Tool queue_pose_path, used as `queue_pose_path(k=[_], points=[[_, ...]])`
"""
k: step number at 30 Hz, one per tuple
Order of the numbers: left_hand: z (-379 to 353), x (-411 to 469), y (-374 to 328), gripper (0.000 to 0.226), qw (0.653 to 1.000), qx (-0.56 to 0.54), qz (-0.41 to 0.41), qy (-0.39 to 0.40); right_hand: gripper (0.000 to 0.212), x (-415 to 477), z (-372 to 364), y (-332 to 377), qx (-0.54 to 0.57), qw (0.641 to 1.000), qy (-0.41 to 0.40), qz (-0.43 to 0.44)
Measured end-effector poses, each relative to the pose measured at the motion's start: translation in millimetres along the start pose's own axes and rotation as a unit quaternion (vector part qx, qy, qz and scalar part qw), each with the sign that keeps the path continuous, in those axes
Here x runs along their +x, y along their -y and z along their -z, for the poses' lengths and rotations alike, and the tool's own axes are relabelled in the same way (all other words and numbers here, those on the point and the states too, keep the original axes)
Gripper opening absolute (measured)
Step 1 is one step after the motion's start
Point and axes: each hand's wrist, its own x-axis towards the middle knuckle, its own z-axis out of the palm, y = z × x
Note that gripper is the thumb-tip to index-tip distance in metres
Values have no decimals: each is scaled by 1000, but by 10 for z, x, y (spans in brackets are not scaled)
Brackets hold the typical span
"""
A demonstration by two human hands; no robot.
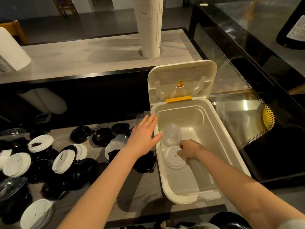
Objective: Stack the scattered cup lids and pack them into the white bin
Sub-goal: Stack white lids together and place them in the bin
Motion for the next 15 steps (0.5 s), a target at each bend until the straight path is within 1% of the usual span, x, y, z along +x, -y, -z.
queue_pose_path(k=[3, 6, 11, 13, 15], points=[[5, -7, -8, 68, 1000, 17, -2, 0, 26, -14, 46, -4, -11, 1000, -2, 0], [8, -13, -8, 68, 999, 36, -6, -2, 38, -46, 125, 22, -32, 999, -10, 1], [55, -9, 7, 66, 997, 72, -14, -7, 43, -194, 363, 167, -97, 992, -75, 8], [104, -7, 37, 66, 996, 82, -15, -11, 44, -314, 465, 251, -103, 989, -107, 14], [173, -11, 115, 65, 996, 90, -4, -20, 44, -408, 543, 364, -93, 983, -150, 45]])
